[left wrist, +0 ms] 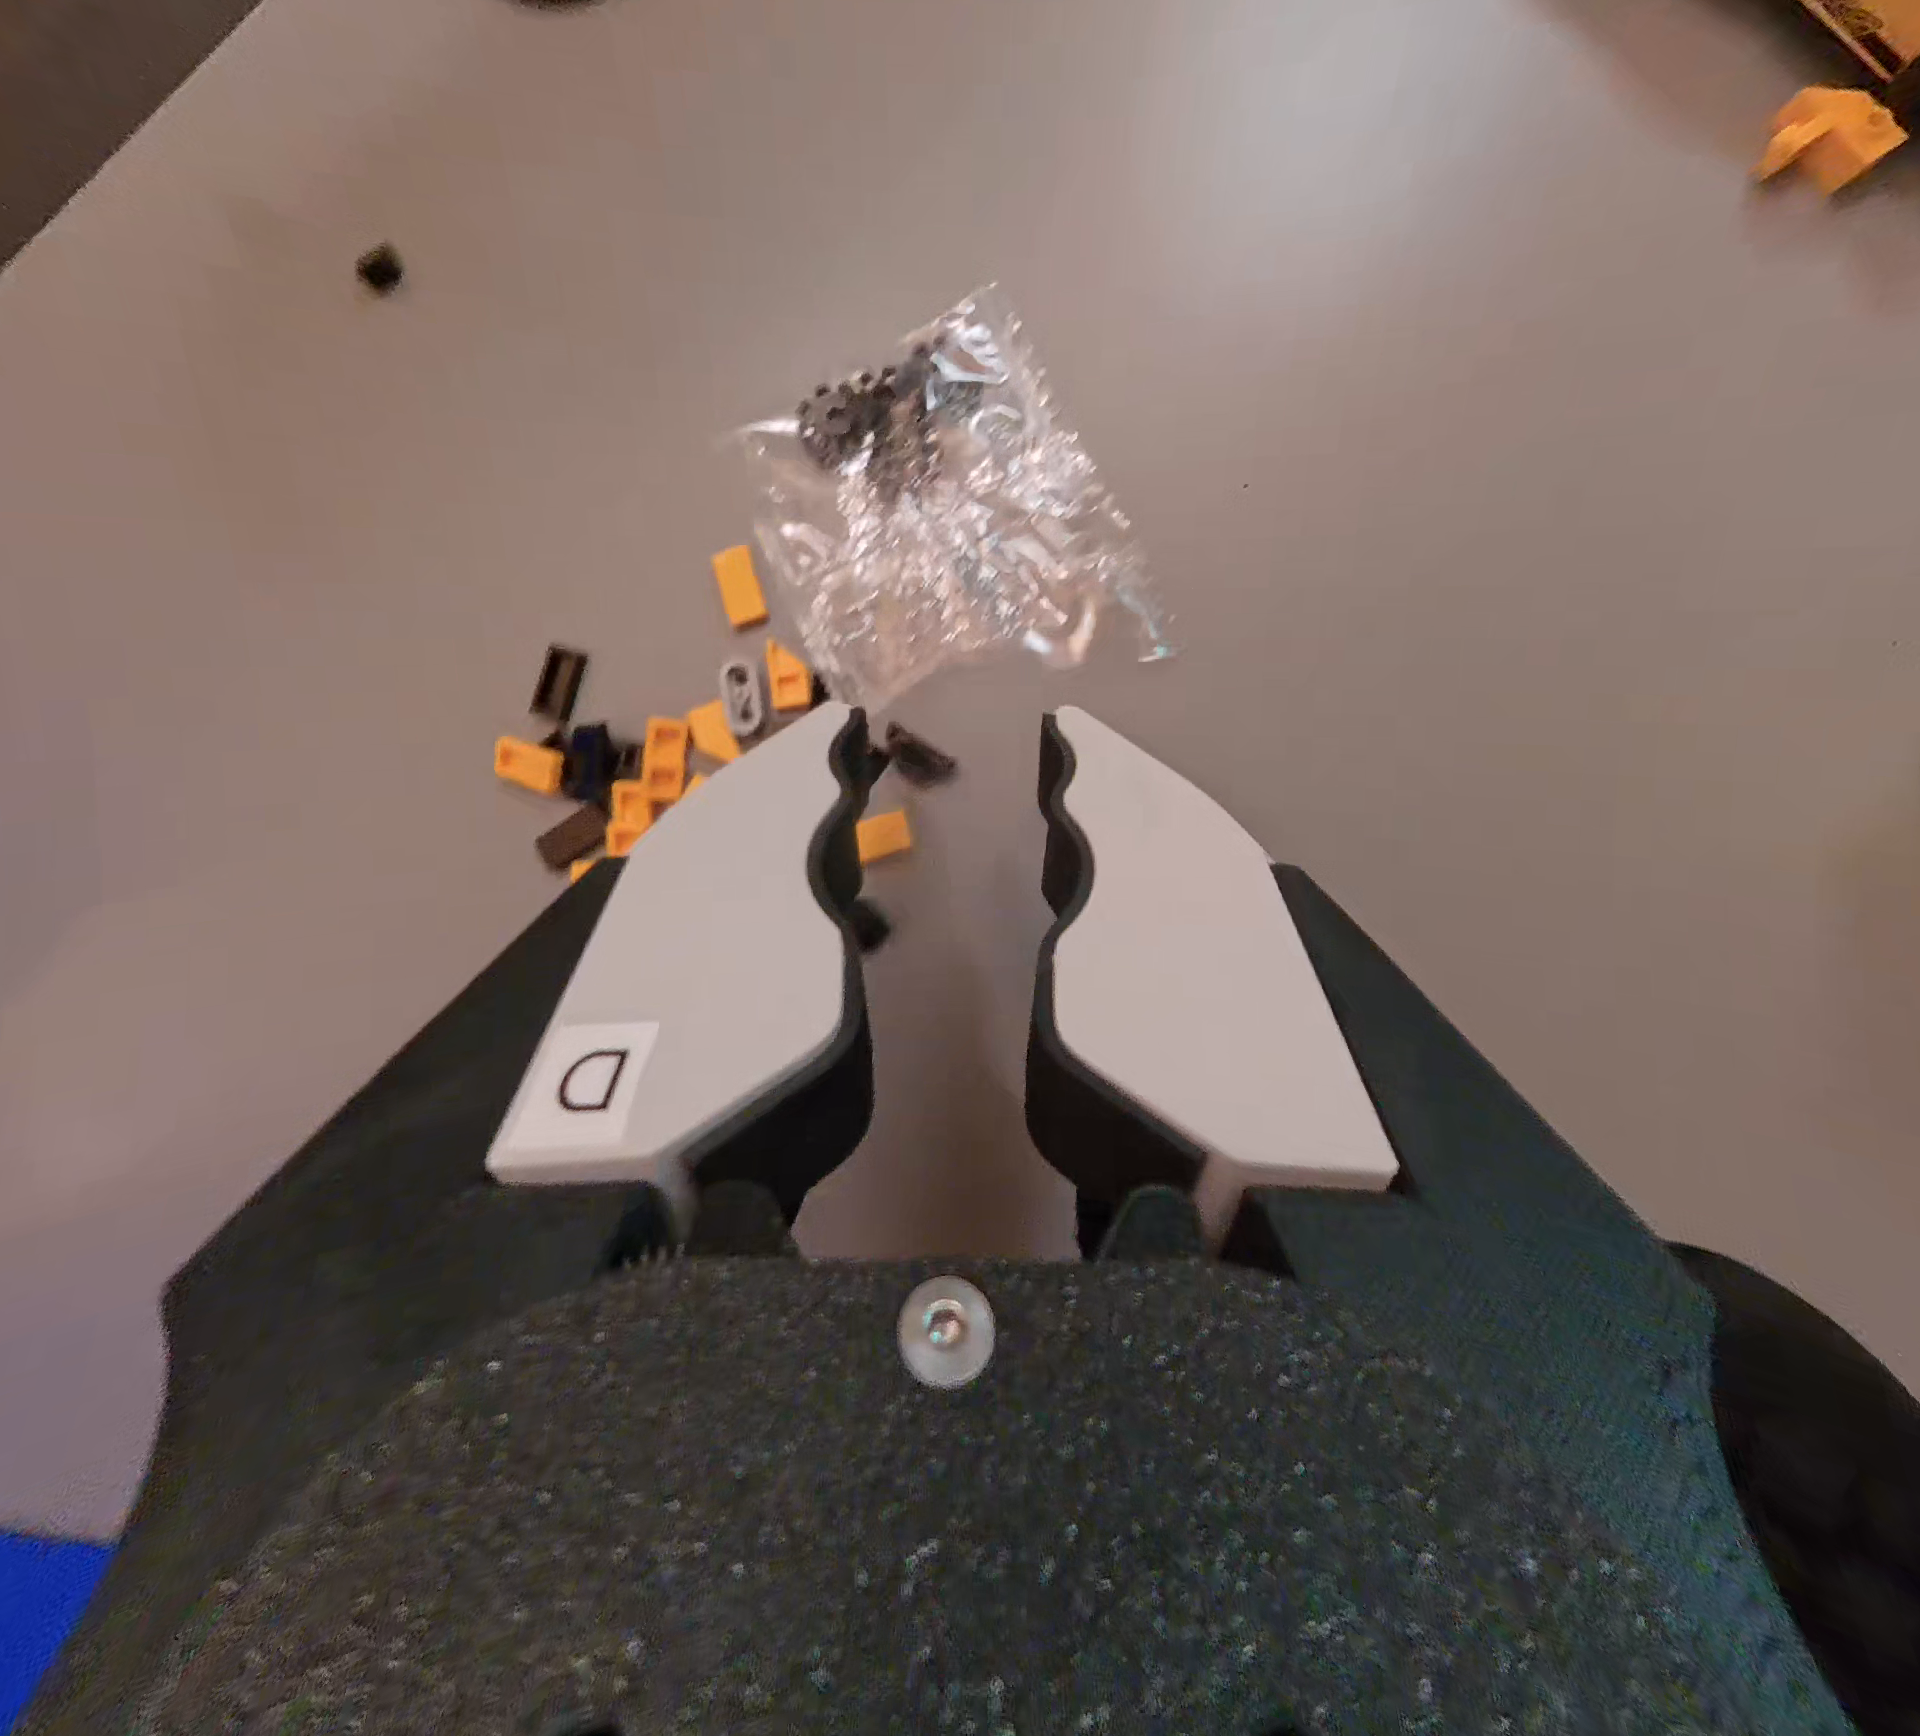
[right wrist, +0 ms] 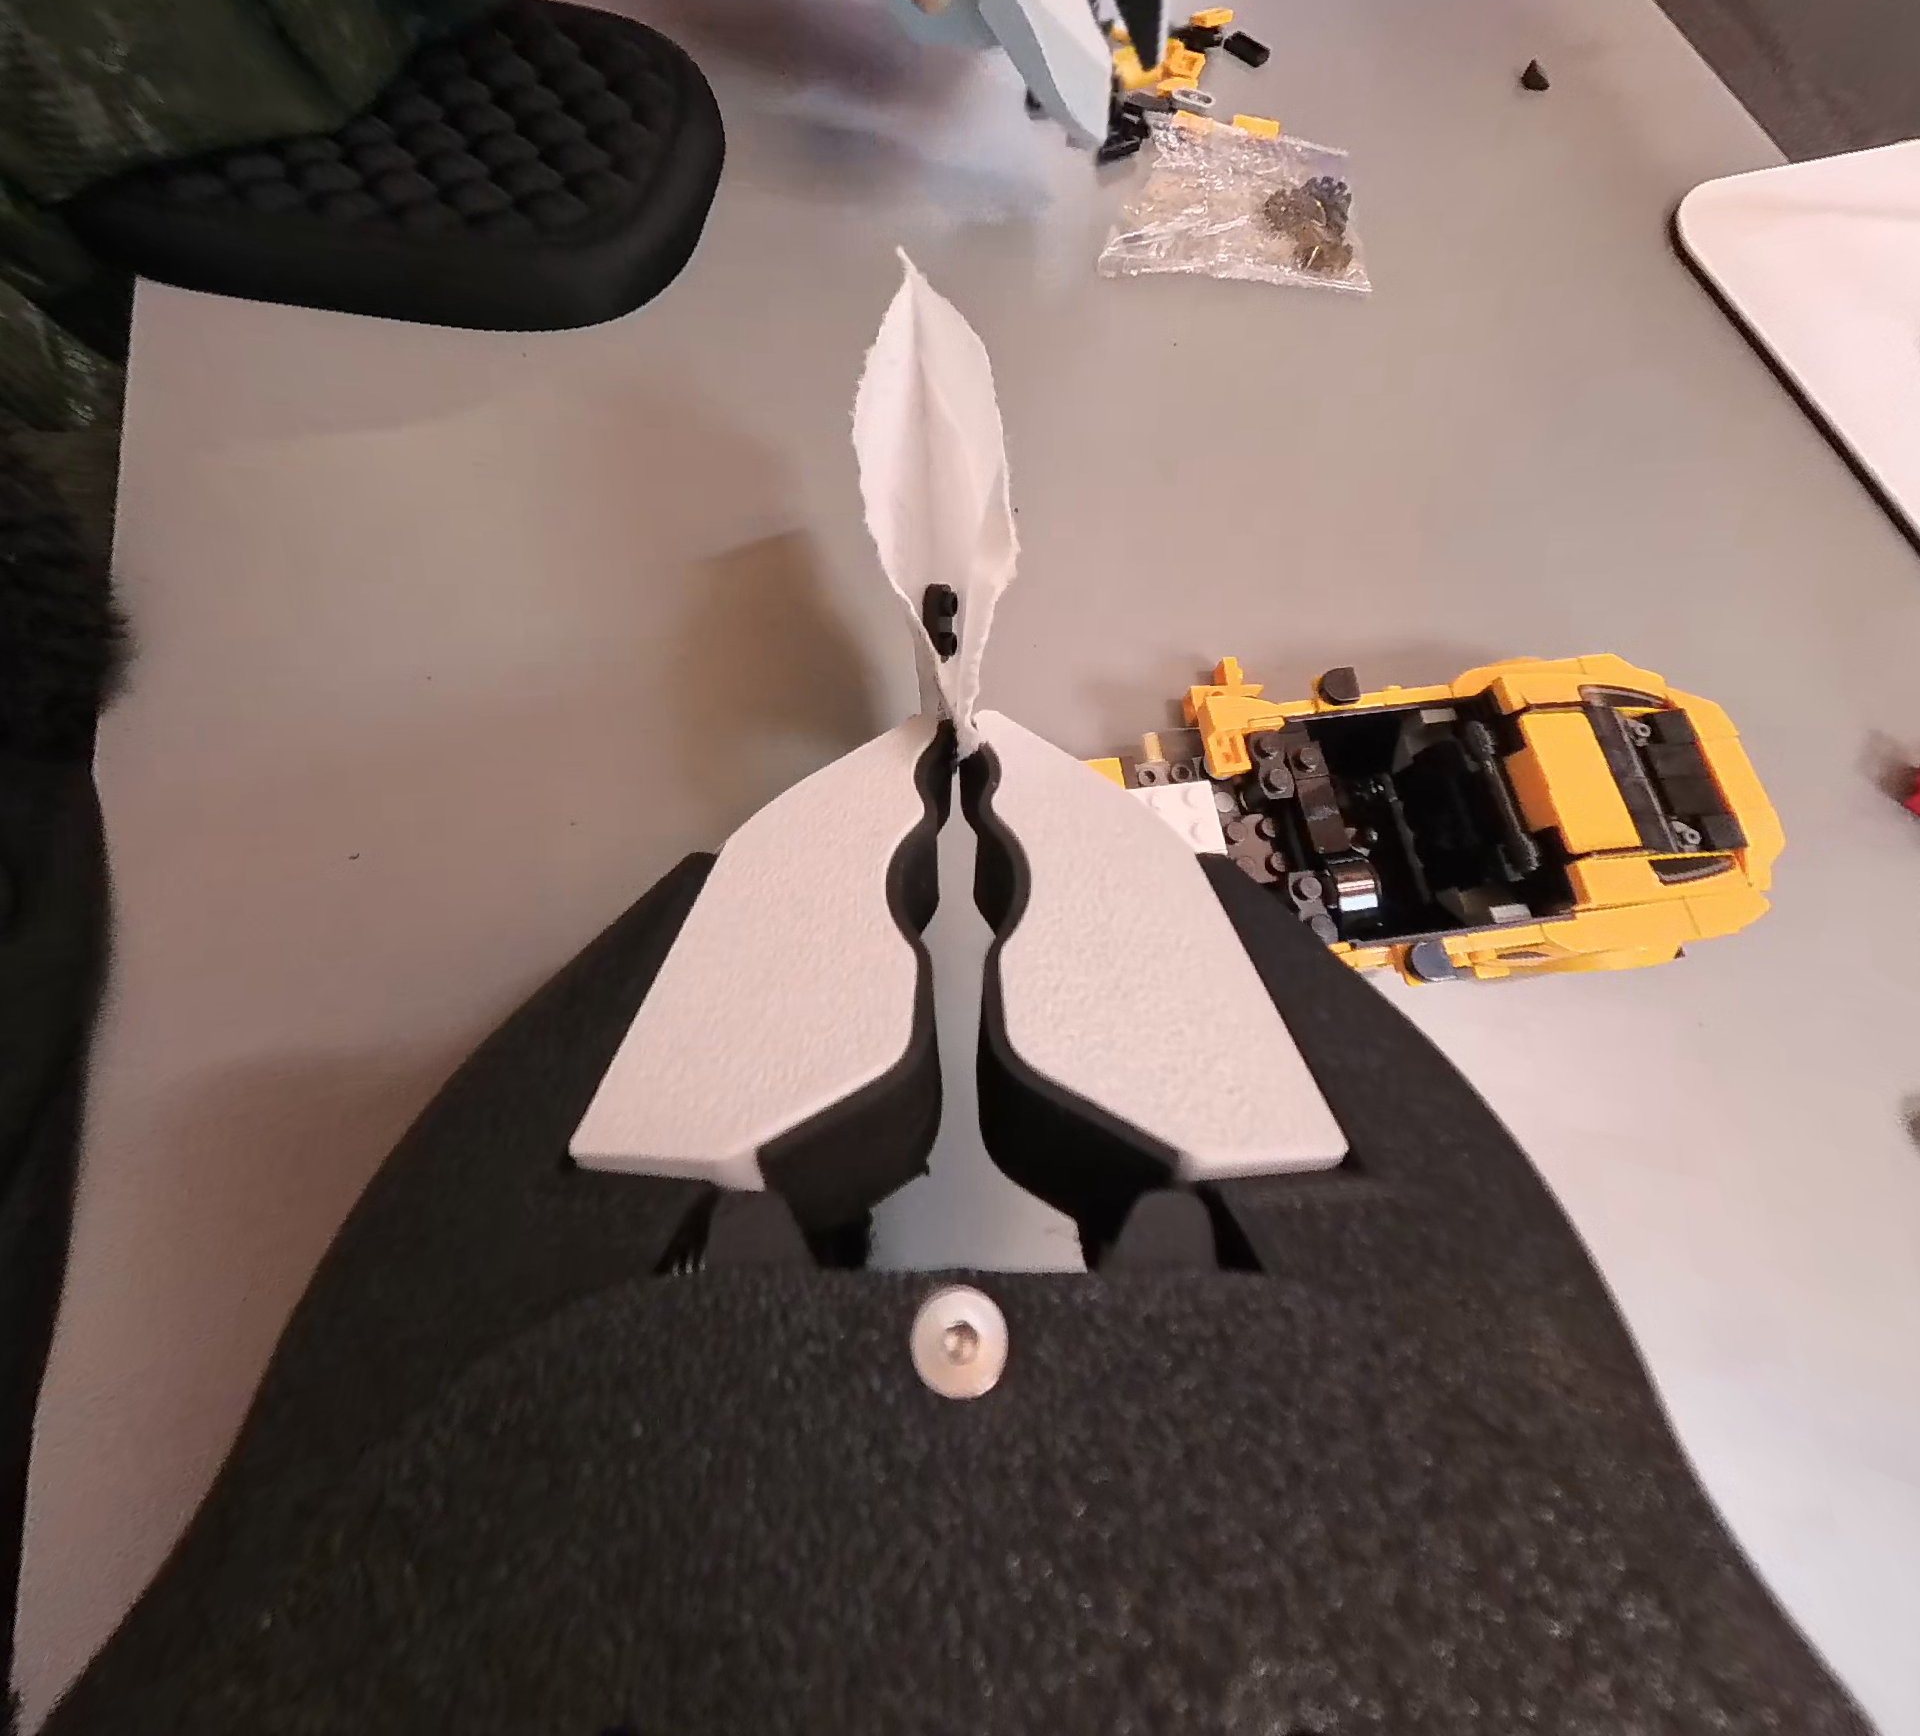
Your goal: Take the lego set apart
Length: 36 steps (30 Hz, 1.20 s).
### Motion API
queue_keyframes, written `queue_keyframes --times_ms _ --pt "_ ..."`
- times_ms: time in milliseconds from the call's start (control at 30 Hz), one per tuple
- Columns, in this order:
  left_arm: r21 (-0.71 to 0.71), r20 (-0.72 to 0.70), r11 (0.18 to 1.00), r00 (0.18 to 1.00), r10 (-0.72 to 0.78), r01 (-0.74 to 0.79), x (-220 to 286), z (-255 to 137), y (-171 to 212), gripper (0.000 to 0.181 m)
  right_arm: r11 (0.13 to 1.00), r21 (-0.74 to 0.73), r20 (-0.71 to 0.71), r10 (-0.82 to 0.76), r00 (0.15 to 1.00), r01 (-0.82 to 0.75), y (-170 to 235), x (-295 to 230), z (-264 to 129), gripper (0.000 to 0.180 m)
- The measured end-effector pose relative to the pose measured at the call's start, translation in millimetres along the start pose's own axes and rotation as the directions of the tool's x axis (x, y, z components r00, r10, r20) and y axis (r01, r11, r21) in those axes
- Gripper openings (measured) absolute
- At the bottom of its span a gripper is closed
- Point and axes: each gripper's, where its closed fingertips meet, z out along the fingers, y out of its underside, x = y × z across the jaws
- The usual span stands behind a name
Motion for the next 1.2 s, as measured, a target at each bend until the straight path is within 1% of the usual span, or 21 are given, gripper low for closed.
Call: queue_keyframes --times_ms 100,200,267,367,400,600,733,767,800,833,1000,1100,1200 --pt "-0.037 -0.003 0.998 0.998 0.06 -0.06 7.5 10.9 -3.5 0.042 1.0 0.003 -0.001 -0.002 1.0 0.002 -0.6 0.2 -1.1 0.001" --pt "-0.071 0.005 0.993 0.996 0.094 -0.093 9.5 21.8 -2.4 0.044 1.0 0.008 -0.001 -0.002 1.0 0.002 -1.2 0.4 -2.5 0.001" --pt "-0.061 0.017 0.989 0.991 0.134 -0.133 8.9 24.5 -6.4 0.031 1.0 0.011 0.001 -0.001 1.0 0.001 -1.4 0.4 -3.1 0.001" --pt "-0.069 0.034 0.984 0.986 0.166 -0.164 6.4 29.8 -8.2 0.005 1.0 0.012 0.003 -0.005 1.0 0.005 -1.4 0.1 -3.6 0.001" --pt "-0.067 0.034 0.983 0.985 0.171 -0.169 6.4 32.0 -9.3 0.0 1.0 0.013 0.004 -0.005 1.0 0.005 -1.5 0.1 -3.7 0.001" --pt "-0.051 0.094 0.972 0.968 0.233 -0.229 -0.4 38.9 -23.2 0.0 1.0 0.017 0.003 -0.005 1.0 0.005 -1.6 1.0 -5.2 0.001" --pt "-0.042 0.137 0.967 0.957 0.256 -0.252 -7.3 32.3 -30.1 0.0 1.0 0.022 0.001 -0.006 1.0 0.006 -2.2 1.7 -6.9 0.001" --pt "-0.035 0.14 0.965 0.955 0.26 -0.258 -9.0 30.5 -31.0 0.017 1.0 0.023 0.001 -0.005 1.0 0.005 -2.1 2.0 -7.2 0.001" --pt "-0.052 0.138 0.962 0.952 0.273 -0.268 -11.5 29.4 -28.7 0.027 1.0 0.023 0.001 -0.005 1.0 0.005 -2.1 2.1 -7.4 0.001" --pt "-0.073 0.139 0.955 0.945 0.295 -0.287 -14.8 28.5 -25.4 0.033 1.0 0.024 0.001 -0.005 1.0 0.005 -2.0 2.3 -7.4 0.001" --pt "-0.141 0.125 0.916 0.911 0.392 -0.375 -27.5 32.1 -18.4 0.036 1.0 0.023 0.002 -0.008 1.0 0.008 -1.7 1.9 -7.2 0.001" --pt "-0.154 0.089 0.891 0.892 0.443 -0.427 -27.5 37.2 -23.6 0.037 1.0 0.023 0.002 -0.009 1.0 0.009 -1.3 2.1 -7.3 0.001" --pt "-0.169 0.055 0.858 0.864 0.5 -0.486 -26.5 43.2 -28.7 0.03 1.0 0.025 0.0 -0.007 1.0 0.007 -1.2 2.9 -7.7 0.001"
